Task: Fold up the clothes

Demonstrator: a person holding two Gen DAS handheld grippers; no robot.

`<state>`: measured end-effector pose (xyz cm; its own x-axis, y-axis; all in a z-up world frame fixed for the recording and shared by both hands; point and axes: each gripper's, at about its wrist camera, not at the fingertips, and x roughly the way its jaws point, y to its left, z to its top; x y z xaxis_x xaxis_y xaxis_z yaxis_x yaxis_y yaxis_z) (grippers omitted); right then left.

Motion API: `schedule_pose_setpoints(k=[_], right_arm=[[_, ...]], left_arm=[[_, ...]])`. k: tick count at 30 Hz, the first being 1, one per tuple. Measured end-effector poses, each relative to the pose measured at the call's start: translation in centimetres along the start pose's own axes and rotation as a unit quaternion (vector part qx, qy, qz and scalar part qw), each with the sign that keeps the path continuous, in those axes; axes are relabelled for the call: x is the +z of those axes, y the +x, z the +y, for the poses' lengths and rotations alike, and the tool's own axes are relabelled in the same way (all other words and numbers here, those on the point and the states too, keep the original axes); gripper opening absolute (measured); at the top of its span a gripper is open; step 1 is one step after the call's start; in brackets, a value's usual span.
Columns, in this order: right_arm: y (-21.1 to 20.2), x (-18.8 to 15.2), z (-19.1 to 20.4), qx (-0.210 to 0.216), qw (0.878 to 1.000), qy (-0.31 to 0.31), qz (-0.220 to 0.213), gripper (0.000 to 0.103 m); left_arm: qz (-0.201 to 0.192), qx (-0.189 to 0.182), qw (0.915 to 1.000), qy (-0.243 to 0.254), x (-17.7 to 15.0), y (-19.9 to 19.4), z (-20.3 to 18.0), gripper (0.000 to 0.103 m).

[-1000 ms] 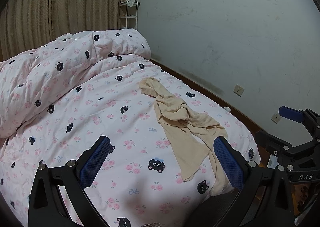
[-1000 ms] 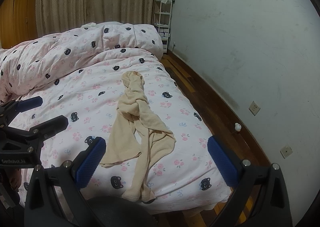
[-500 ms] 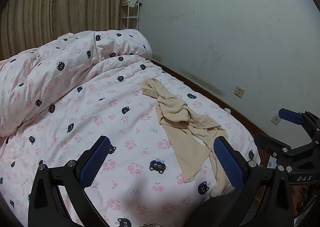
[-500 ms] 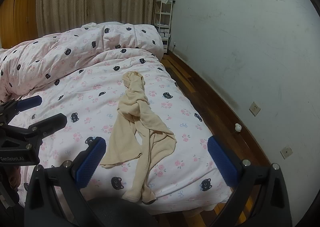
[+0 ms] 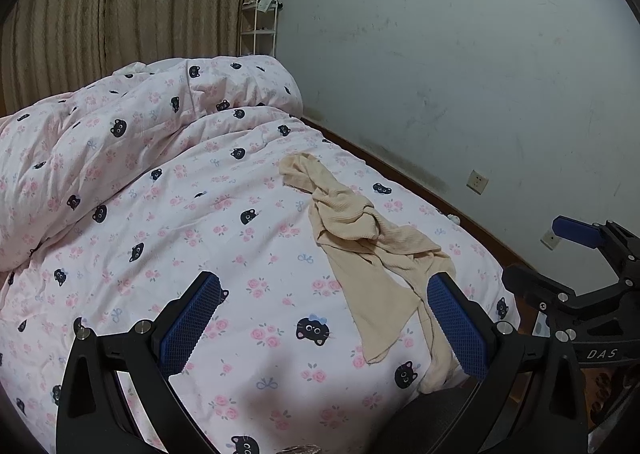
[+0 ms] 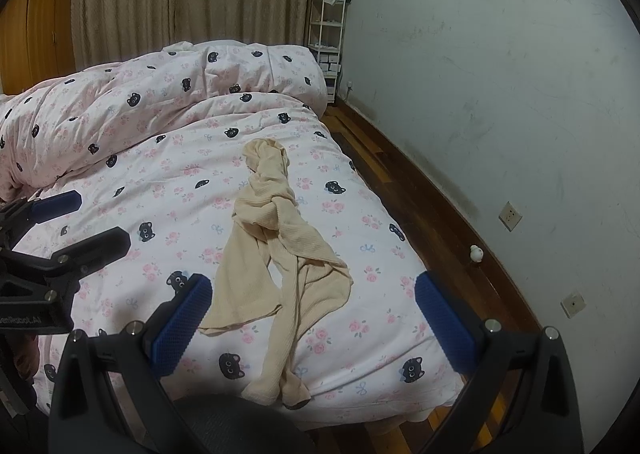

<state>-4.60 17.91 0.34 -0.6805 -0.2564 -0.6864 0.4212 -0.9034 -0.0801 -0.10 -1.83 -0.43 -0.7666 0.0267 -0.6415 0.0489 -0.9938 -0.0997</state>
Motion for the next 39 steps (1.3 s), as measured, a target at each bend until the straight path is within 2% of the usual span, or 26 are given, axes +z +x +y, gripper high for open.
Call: schedule_pose_setpoints(k=[22,34,39], right_arm=[[3.7,0.8,0.1,-0.007,1.000,-0.017,0.009,0.103],[8.3,0.1,0.9,-0.001,0.999,-0.035,0.028,0.103],[10.3,0.6,1.3,0.000,0.999,-0.041,0.024,0.102]], left_arm=[[0.017,0.007,0.9998,-0.002,0.0,2.1,0.8,0.103],[0.035,0.007,0.9993,-0.004,-1.0,3.8,1.5,0.102],[0.039,0.007,0.9992,-0.009,-1.4,4.3,1.9,0.102]])
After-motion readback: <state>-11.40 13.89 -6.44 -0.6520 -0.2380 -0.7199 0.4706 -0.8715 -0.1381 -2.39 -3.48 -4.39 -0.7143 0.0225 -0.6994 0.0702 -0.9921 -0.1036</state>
